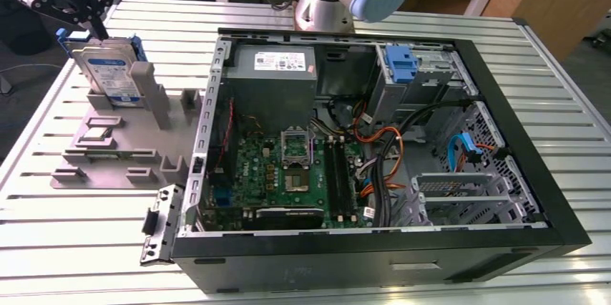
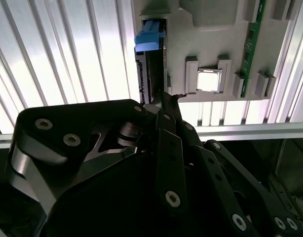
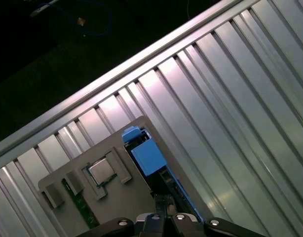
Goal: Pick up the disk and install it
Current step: 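Pick up the disk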
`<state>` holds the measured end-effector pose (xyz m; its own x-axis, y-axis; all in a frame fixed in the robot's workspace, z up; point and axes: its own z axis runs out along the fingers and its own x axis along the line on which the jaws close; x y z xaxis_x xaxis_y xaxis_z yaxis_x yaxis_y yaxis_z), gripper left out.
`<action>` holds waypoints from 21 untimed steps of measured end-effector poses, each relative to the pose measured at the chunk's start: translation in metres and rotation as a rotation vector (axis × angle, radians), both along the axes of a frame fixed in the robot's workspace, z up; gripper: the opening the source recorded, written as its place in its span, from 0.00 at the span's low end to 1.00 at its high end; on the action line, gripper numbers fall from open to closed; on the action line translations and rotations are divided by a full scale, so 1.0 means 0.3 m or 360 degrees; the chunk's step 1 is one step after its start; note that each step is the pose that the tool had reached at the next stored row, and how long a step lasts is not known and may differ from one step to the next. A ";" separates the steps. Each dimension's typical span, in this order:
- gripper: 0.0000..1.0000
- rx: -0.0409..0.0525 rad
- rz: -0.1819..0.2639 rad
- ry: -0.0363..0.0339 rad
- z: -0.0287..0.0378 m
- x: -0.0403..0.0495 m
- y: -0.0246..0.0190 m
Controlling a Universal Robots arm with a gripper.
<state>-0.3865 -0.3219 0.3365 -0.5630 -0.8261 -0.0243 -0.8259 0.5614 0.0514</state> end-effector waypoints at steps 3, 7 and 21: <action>0.11 0.0000 0.0012 0.0000 0.000 0.000 0.000; 0.11 0.0000 0.0026 0.0000 0.000 0.000 0.000; 0.11 0.0000 0.0107 0.0000 0.000 0.000 0.000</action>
